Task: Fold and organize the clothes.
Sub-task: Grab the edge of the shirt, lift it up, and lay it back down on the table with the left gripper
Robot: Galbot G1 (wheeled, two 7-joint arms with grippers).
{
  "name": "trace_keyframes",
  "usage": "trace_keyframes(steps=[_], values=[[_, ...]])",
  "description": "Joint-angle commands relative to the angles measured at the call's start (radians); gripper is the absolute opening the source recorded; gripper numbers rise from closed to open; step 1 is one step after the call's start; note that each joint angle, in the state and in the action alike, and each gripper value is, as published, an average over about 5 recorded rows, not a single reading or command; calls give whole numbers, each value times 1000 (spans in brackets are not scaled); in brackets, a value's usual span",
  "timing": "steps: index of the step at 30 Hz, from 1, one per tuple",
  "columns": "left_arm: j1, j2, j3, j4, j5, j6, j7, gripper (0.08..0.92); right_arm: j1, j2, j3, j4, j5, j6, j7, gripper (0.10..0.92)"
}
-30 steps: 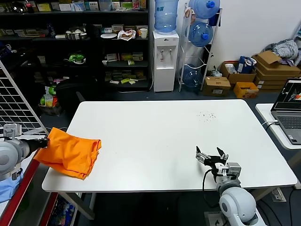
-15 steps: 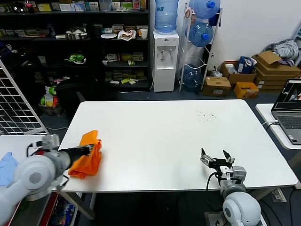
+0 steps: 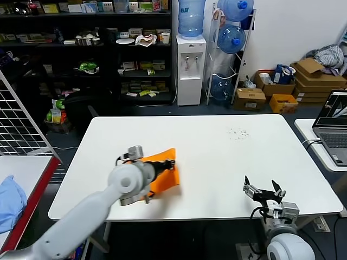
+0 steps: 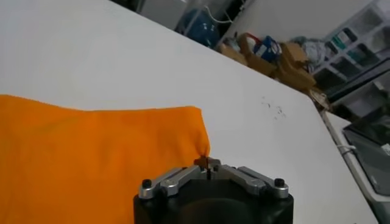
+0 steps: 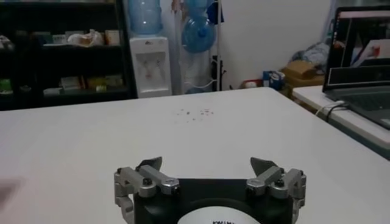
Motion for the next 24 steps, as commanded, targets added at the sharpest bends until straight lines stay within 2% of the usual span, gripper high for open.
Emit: trace_keyframes(steps=[1, 8, 17, 21, 24], values=[[-140, -398, 168, 332, 145, -12, 23, 92, -50, 0, 74, 72, 22, 5, 4, 921], [-143, -446, 177, 366, 177, -18, 27, 92, -76, -18, 115, 133, 53, 3, 5, 921], [-138, -475, 193, 382, 223, -26, 50, 92, -99, -30, 151, 190, 72, 5, -4, 921], [-131, -476, 188, 368, 279, -47, 88, 92, -101, -33, 168, 199, 69, 46, -51, 921], [-120, -470, 170, 339, 333, -80, 108, 123, -94, -42, 176, 197, 66, 90, -108, 921]])
